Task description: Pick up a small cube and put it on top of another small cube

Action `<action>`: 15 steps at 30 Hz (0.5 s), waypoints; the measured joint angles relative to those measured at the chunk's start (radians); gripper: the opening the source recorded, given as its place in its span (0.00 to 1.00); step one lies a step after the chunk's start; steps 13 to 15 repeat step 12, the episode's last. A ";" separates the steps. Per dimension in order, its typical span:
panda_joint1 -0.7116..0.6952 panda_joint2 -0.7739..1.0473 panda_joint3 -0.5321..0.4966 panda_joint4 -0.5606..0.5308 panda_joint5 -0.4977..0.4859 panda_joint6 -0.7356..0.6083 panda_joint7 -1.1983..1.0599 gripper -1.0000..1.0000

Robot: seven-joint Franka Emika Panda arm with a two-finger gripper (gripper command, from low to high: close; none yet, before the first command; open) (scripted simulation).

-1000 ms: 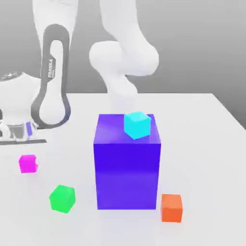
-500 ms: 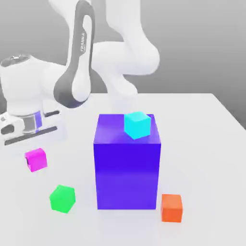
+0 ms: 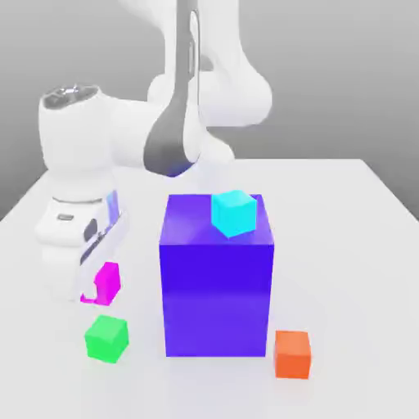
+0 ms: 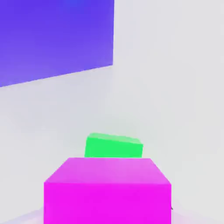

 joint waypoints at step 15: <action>-0.022 0.176 0.061 0.008 0.201 0.150 -0.146 1.00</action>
